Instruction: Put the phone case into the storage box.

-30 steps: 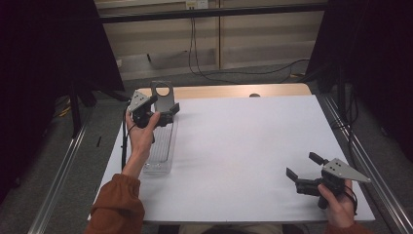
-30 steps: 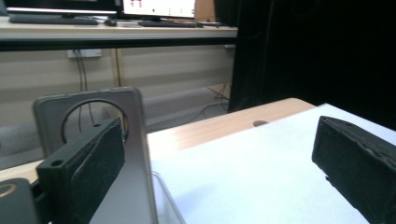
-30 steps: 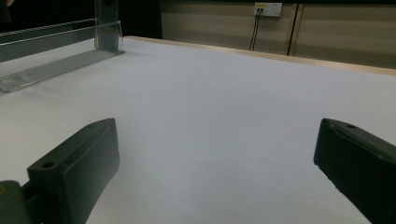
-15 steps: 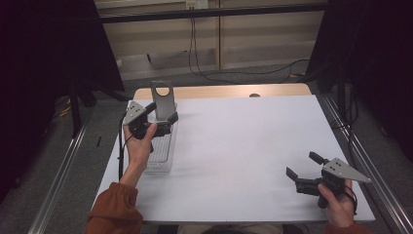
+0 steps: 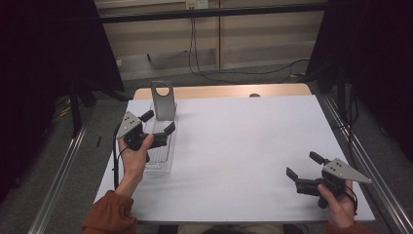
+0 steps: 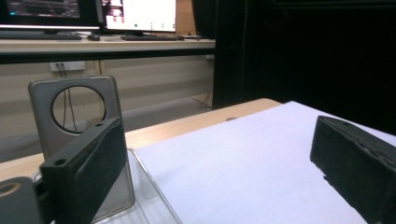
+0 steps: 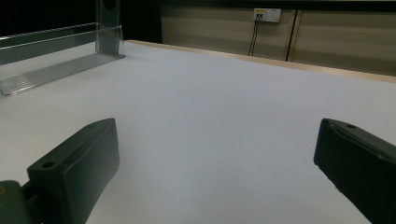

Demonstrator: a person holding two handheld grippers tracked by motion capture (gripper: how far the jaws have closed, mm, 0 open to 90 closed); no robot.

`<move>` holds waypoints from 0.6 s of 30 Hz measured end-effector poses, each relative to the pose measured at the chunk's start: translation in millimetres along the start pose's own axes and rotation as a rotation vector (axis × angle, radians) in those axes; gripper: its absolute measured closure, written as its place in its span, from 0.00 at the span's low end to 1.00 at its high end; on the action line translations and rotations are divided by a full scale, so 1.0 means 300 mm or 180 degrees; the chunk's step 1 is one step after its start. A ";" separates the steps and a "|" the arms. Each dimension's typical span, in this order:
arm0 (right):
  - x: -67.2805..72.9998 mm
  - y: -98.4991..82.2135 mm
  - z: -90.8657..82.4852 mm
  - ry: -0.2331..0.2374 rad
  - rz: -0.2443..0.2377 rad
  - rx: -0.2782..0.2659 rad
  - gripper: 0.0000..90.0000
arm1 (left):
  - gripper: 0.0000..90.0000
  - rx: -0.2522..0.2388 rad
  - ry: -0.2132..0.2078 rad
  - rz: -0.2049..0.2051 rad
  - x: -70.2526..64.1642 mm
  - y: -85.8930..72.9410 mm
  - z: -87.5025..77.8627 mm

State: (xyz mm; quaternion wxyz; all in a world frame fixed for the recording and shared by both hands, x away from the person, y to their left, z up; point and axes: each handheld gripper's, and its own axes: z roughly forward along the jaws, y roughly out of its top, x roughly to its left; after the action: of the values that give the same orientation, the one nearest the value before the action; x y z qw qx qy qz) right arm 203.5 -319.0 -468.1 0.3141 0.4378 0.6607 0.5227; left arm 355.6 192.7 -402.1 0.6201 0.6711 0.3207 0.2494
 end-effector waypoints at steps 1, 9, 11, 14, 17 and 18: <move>0.000 0.000 0.000 -0.0004 0.0003 0.0002 0.00 | 0.06 -0.0019 -0.0001 0.0003 -0.001 -0.002 -0.007; -0.001 0.000 -0.002 -0.0001 -0.0008 -0.0001 0.00 | 0.02 0.0002 0.0079 0.0016 -0.017 -0.037 -0.058; -0.001 0.000 -0.002 -0.0004 -0.0001 -0.0011 0.00 | 0.02 0.0029 0.0097 0.0041 -0.021 -0.045 -0.070; -0.001 0.001 -0.003 -0.0013 0.0000 -0.0011 0.00 | 0.02 0.0009 0.0126 0.0001 -0.025 -0.059 -0.087; -0.003 0.002 -0.005 -0.0019 0.0001 -0.0024 0.00 | 0.02 0.0037 0.0135 0.0016 -0.032 -0.078 -0.110; -0.004 0.003 -0.006 -0.0033 0.0009 -0.0033 0.00 | 0.02 0.0020 0.0127 0.0009 -0.035 -0.084 -0.116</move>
State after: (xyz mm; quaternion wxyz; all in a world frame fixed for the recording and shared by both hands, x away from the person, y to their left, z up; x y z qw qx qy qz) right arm 202.5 -320.9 -467.0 0.3190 0.4399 0.6557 0.5242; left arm 320.0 209.0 -422.8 0.6112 0.6684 0.3328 0.2626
